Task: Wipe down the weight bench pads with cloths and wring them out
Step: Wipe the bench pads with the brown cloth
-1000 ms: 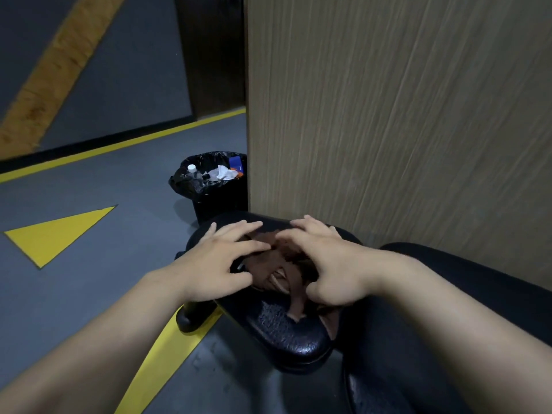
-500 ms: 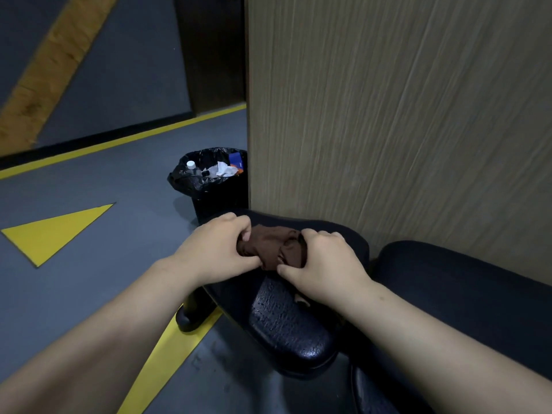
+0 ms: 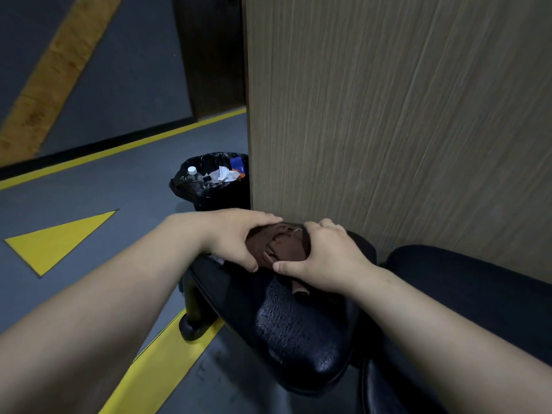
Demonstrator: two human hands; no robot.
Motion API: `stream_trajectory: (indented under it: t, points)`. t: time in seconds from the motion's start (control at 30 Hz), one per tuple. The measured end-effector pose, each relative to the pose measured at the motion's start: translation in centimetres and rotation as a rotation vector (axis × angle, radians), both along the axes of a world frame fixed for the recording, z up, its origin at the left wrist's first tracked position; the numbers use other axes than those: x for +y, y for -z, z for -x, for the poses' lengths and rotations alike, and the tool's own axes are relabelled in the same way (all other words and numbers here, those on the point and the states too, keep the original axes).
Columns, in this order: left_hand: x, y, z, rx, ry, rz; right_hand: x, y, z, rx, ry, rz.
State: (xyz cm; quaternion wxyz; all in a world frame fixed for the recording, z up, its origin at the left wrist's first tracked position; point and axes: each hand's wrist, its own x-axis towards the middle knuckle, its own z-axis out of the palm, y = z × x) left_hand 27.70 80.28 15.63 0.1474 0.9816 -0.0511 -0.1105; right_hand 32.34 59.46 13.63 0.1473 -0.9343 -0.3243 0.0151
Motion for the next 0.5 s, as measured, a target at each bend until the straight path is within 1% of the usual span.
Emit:
stream_trajectory:
  t: [0.07,0.23,0.37,0.43,0.5]
  points:
    - [-0.2,-0.4,-1.1,0.014,0.04,0.003,1.0,0.3,0.0,-0.001,-0.009,-0.026]
    - [2.3,0.1,-0.6,-0.089,0.029,-0.037,1.8,1.0,0.2,-0.051,-0.097,-0.051]
    - [3.6,1.7,-0.1,-0.195,0.004,0.106,1.4,1.5,-0.4,-0.008,-0.083,-0.138]
    - [3.8,2.1,-0.2,-0.24,0.004,0.071,1.4,1.3,-0.7,0.001,-0.056,-0.161]
    - [3.9,1.6,-0.1,-0.208,-0.048,0.001,1.2,1.0,-0.9,0.011,-0.05,-0.152]
